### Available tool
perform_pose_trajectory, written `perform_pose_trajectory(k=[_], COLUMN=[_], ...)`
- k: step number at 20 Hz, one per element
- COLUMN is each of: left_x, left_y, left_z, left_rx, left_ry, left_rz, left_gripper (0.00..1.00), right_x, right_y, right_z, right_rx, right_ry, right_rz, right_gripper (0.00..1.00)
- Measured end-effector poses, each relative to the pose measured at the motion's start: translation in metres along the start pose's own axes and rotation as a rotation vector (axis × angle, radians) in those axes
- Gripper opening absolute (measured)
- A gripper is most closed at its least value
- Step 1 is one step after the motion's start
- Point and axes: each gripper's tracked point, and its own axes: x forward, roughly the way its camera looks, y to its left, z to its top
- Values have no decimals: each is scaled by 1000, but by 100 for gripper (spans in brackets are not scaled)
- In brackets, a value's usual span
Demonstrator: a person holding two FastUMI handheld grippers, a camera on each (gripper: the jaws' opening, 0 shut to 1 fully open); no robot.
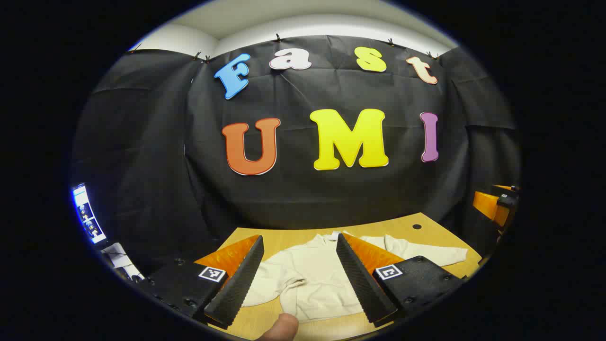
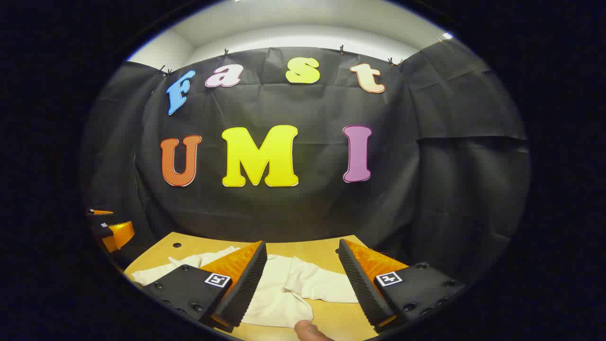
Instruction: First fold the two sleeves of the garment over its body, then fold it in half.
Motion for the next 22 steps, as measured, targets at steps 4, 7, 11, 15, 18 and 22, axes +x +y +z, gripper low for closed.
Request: perform_pose_trajectory(k=[4, 7, 11, 15, 18, 22], left_x=[5, 10, 14, 20, 22, 22], left_y=[-5, -8, -10, -11, -12, -18], left_z=[-3, -4, -4, -4, -7, -8], left_rx=[3, -12, -19, -19, -24, -28], left_ry=[-3, 3, 1, -3, 2, 0], left_rz=[14, 23, 30, 33, 31, 8], left_gripper=[99, 99, 99, 99, 99, 99], right_x=[10, 15, 21, 24, 25, 24], right_y=[4, 7, 8, 9, 12, 17], right_z=[0, 1, 3, 0, -1, -3], right_rx=[-30, -38, -57, -58, -59, -67], right_ry=[-20, -19, -26, -18, -17, -14], right_rz=[35, 57, 72, 79, 87, 101], right_gripper=[95, 95, 95, 95, 95, 95])
